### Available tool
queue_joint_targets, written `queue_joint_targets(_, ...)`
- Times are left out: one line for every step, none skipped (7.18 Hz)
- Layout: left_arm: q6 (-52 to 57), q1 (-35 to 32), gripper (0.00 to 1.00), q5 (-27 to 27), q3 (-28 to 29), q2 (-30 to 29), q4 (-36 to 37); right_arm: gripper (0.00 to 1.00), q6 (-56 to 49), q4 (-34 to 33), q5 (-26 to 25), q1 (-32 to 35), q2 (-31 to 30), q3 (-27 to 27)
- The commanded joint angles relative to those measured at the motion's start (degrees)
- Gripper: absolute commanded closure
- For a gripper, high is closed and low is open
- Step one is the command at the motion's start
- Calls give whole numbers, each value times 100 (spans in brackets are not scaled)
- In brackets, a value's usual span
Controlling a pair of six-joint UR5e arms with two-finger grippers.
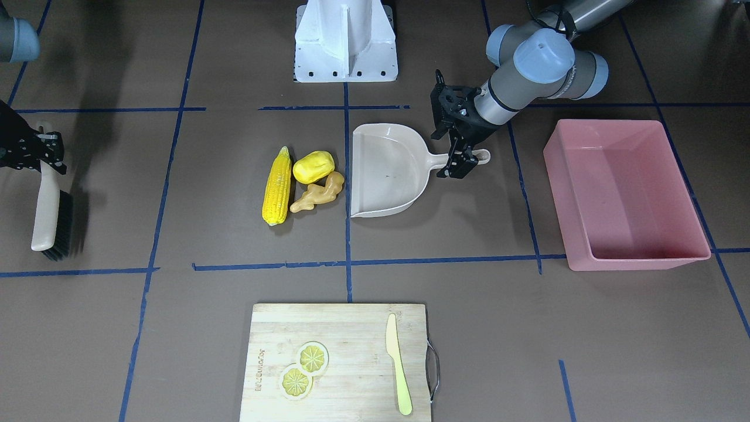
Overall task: Sweep and dump trash into bin
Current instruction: 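Move the left gripper from the pink bin down to the dustpan handle, then grasp the beige dustpan handle with the left gripper and pull it closer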
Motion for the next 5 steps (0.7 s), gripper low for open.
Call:
queue_joint_targets(12,182,0,8,150,91,-2,100,2,9,4,7,0,-5)
queue_joint_targets(12,191,0,8,151,100,-2,100,-7,9,4,7,-9,-5)
queue_joint_targets(12,191,0,-1,151,135,-11,100,2,9,13,7,-9,4)
queue_joint_targets(12,191,0,-36,142,153,-37,100,2,9,13,7,-9,4)
queue_joint_targets(12,182,1,-45,142,153,-38,100,2,9,13,7,-9,4)
